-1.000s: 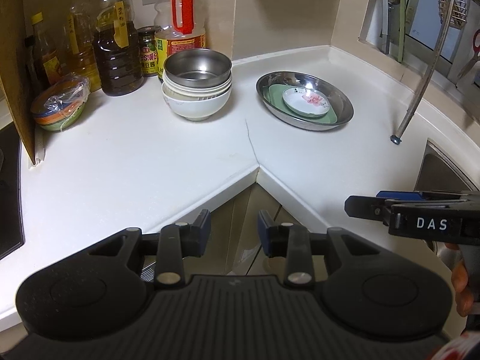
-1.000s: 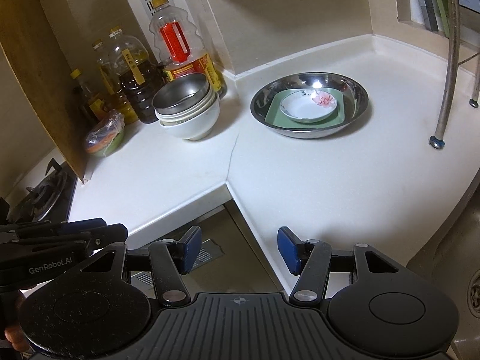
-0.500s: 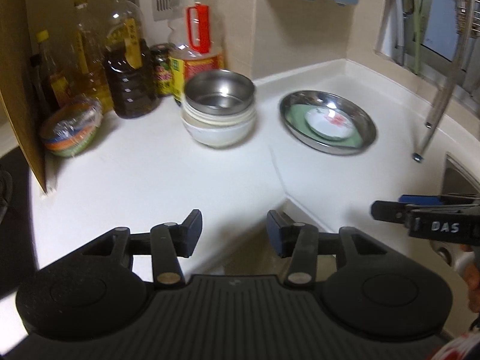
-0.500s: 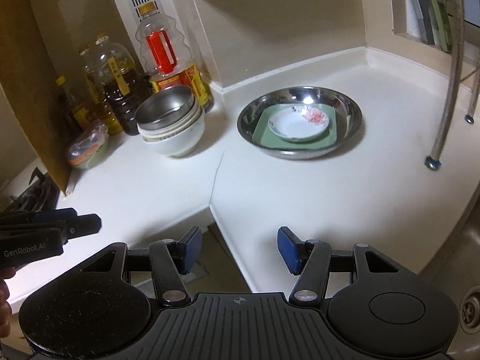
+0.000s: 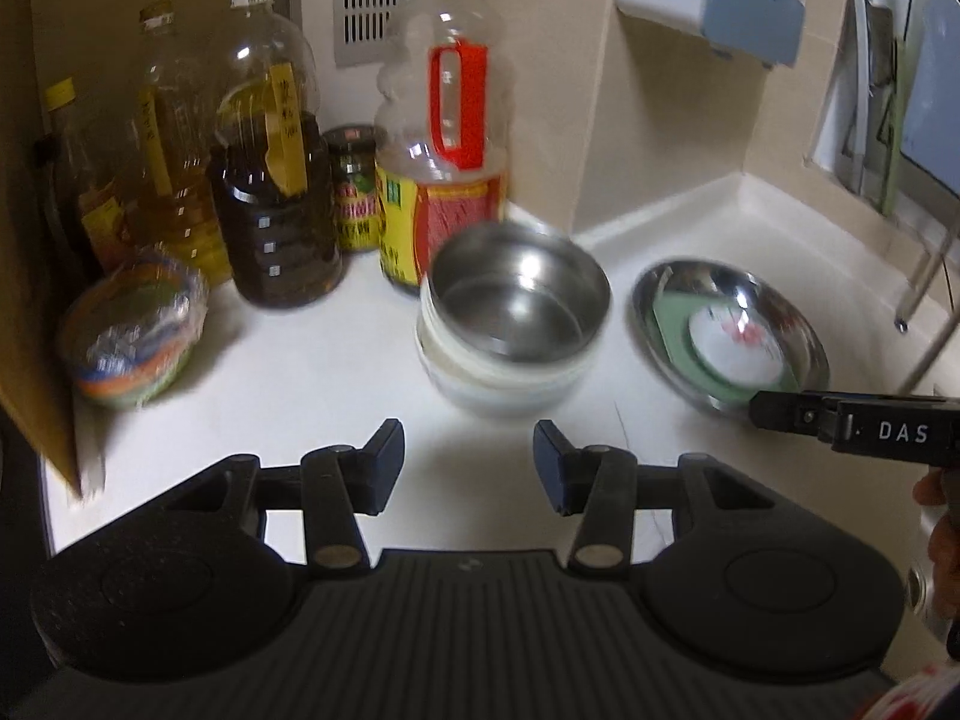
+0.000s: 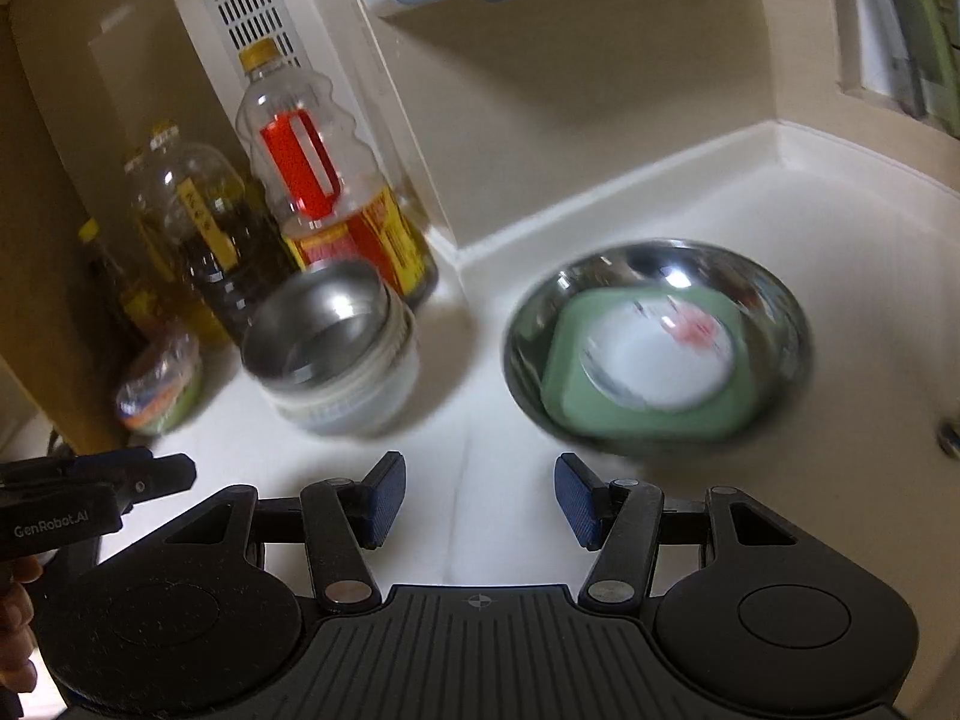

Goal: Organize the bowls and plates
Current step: 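Move both grippers to the steel pot rim and grasp the stack, then lift the pot-and-bowl stack with both grippers and carry it over the steel basin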

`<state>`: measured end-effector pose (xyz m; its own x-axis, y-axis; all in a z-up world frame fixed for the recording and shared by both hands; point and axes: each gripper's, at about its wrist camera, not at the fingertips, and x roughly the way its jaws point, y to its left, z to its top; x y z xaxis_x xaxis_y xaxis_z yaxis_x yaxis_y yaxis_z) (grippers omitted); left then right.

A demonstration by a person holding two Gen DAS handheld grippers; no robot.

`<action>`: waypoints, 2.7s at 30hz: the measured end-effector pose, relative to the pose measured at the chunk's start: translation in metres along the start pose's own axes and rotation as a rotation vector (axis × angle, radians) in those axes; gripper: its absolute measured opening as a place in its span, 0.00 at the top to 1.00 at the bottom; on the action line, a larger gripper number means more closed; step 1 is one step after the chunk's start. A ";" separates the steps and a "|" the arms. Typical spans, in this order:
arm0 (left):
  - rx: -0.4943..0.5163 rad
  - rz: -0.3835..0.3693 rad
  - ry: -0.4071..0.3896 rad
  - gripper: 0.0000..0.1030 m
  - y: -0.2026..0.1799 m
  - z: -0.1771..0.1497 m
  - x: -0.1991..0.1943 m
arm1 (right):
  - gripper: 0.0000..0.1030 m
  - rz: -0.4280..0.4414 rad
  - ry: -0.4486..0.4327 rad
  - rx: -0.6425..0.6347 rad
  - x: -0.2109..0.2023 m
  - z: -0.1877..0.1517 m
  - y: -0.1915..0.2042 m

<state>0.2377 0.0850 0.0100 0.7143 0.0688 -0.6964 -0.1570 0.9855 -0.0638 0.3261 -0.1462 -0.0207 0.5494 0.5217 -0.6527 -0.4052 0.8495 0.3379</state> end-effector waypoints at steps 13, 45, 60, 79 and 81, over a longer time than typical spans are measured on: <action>0.030 -0.038 0.011 0.61 0.017 0.056 0.071 | 0.49 0.072 -0.041 -0.003 0.071 0.051 0.031; 0.007 -0.067 0.124 0.85 0.029 0.064 0.118 | 0.90 -0.028 0.109 -0.103 0.122 0.074 0.053; 0.006 -0.067 0.142 0.80 0.036 0.068 0.126 | 0.57 0.022 0.188 -0.036 0.131 0.084 0.043; 0.014 -0.110 0.187 0.75 0.040 0.062 0.148 | 0.82 -0.033 0.234 -0.036 0.157 0.076 0.041; 0.021 -0.116 0.184 0.76 0.039 0.061 0.149 | 0.82 -0.040 0.240 -0.052 0.157 0.076 0.043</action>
<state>0.3796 0.1436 -0.0521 0.5896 -0.0726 -0.8044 -0.0656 0.9884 -0.1373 0.4505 -0.0217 -0.0577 0.3787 0.4492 -0.8092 -0.4272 0.8604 0.2777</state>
